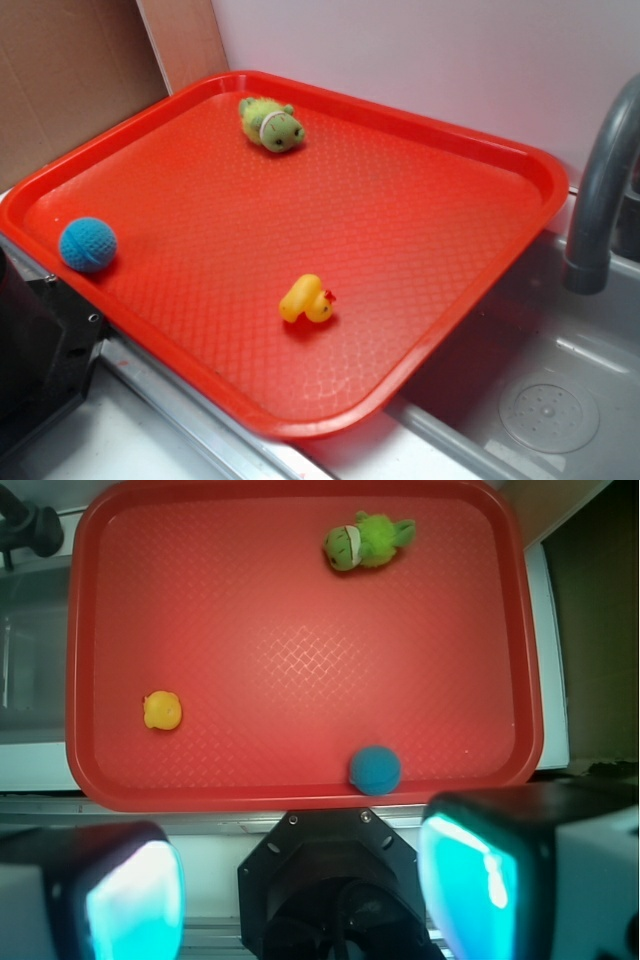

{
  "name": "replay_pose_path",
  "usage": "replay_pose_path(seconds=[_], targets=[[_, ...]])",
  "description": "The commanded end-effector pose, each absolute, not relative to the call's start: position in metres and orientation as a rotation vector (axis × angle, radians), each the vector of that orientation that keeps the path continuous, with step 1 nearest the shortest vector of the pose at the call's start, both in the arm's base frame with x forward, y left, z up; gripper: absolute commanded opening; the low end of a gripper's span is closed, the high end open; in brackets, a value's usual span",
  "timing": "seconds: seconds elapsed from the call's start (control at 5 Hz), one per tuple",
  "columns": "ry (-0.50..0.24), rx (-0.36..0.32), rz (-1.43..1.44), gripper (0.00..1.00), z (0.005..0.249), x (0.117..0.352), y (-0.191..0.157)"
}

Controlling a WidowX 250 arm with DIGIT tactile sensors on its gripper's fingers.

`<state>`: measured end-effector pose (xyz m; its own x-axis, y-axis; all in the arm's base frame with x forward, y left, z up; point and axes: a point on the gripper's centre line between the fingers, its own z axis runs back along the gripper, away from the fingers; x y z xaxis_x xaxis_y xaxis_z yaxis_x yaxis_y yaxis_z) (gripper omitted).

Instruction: Grab the yellow duck.

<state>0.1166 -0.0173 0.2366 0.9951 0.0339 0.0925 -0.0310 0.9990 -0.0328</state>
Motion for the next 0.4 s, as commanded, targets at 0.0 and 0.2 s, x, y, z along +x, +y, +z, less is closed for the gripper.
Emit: replay_pose_path(seconds=[0.0,0.2], targets=[[-0.093,-0.031,0.033,1.0,0.237,0.117,-0.017],[0.048,0.062,-0.225,1.0,0.187,0.117,-0.067]])
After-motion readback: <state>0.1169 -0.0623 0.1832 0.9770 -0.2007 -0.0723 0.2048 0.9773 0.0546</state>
